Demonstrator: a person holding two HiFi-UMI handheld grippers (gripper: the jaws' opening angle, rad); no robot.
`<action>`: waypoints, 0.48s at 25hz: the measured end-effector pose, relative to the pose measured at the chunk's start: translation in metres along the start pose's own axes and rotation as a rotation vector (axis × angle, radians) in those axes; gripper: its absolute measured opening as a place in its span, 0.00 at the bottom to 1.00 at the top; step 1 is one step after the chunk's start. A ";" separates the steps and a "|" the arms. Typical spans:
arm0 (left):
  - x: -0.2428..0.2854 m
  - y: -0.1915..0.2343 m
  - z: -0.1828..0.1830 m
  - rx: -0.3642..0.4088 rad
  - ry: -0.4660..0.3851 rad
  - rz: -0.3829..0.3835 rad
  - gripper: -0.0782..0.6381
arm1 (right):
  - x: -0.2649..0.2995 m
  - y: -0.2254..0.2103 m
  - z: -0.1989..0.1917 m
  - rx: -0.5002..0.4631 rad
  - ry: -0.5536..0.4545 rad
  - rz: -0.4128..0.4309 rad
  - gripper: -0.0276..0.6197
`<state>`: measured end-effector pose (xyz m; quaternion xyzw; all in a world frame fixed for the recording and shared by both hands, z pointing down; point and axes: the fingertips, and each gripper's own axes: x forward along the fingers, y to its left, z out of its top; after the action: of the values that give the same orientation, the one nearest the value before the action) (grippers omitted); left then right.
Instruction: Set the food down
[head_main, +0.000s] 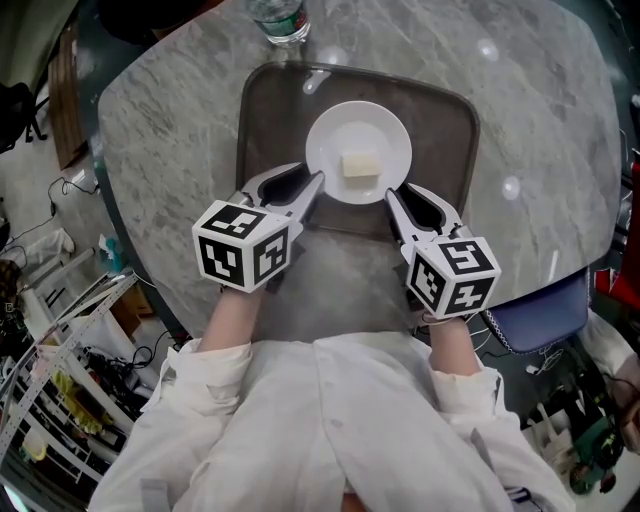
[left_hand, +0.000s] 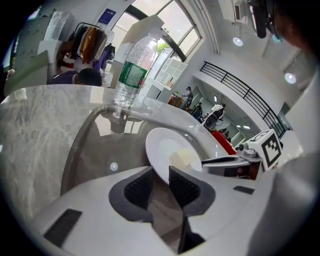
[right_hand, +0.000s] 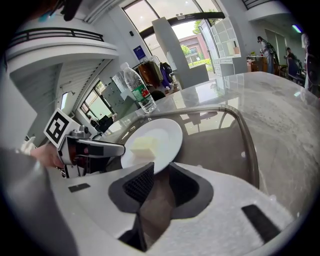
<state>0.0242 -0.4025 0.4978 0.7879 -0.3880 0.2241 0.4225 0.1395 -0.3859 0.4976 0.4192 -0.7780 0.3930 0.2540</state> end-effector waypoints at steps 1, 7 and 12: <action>0.000 0.000 0.000 0.003 0.000 0.000 0.24 | 0.000 0.000 0.000 0.004 0.000 0.001 0.16; -0.003 0.004 0.001 0.023 -0.007 0.012 0.24 | -0.001 -0.001 0.000 0.008 0.004 -0.011 0.16; -0.008 0.008 0.004 0.029 -0.029 0.023 0.25 | -0.007 -0.005 0.001 0.011 -0.016 -0.039 0.16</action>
<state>0.0130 -0.4053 0.4947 0.7925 -0.4000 0.2230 0.4028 0.1469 -0.3855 0.4938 0.4390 -0.7695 0.3888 0.2529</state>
